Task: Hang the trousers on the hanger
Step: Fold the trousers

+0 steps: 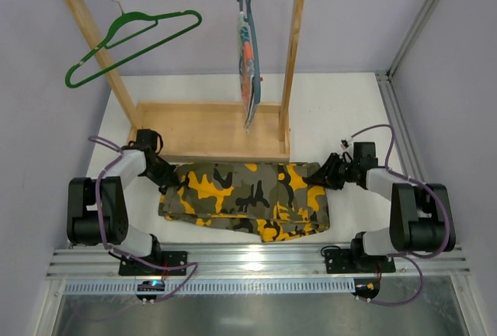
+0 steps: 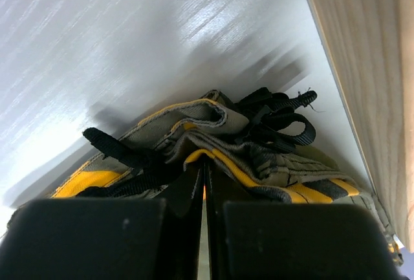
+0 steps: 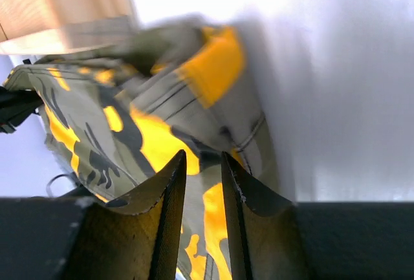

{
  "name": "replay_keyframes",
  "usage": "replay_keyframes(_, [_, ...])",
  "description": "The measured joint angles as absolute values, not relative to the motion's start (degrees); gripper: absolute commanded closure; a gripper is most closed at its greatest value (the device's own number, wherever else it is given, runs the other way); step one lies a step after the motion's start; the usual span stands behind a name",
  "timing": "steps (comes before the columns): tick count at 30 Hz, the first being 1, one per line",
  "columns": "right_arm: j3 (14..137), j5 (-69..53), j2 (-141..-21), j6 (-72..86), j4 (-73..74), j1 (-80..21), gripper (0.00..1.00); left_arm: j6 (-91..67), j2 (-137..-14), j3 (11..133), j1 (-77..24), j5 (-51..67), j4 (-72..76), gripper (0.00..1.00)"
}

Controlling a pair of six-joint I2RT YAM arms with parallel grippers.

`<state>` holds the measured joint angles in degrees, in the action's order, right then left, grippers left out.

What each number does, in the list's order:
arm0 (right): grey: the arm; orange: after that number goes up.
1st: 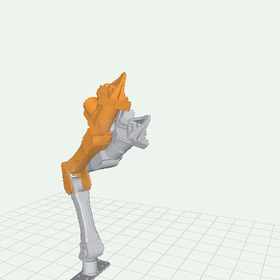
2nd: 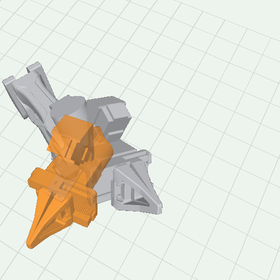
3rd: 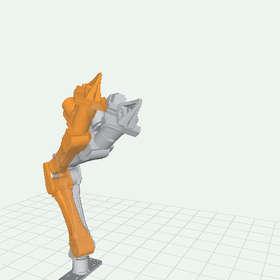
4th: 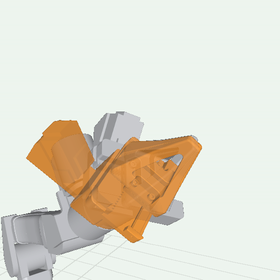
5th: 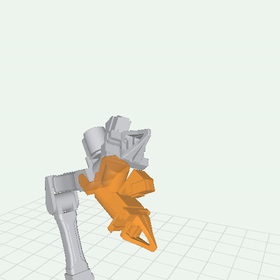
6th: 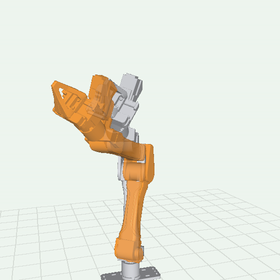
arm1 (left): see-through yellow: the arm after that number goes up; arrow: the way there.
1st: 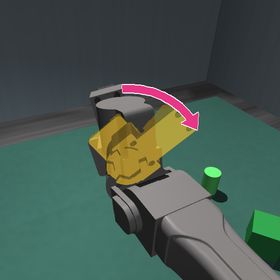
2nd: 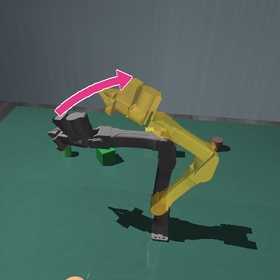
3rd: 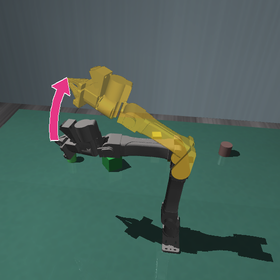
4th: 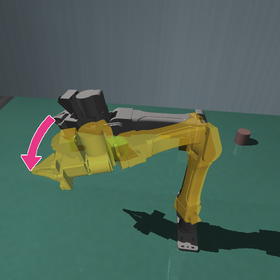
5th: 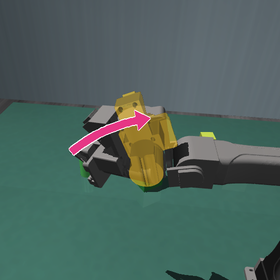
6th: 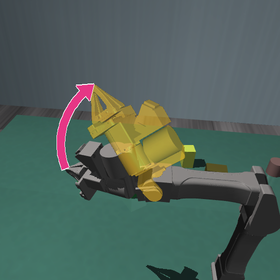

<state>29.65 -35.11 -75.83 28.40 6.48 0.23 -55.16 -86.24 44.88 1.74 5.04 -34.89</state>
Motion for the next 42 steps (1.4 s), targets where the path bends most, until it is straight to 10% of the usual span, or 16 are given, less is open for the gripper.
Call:
replay_keyframes(17, [38.63,-32.47,-74.85,27.97,13.93,2.87,0.66,-54.74,-77.65,45.28,2.85,-4.86,-46.57,0.84])
replay_keyframes(22, [39.09,-34.59,-74.46,28.62,14.90,2.85,0.80,-54.22,-71.42,44.69,2.90,-2.20,-45.91,0.77])
replay_keyframes(42, [37.78,-36.05,-89.27,31.66,5.17,2.70,0.85,-51.92,-84.90,44.49,1.19,8.95,-32.67,0.82])
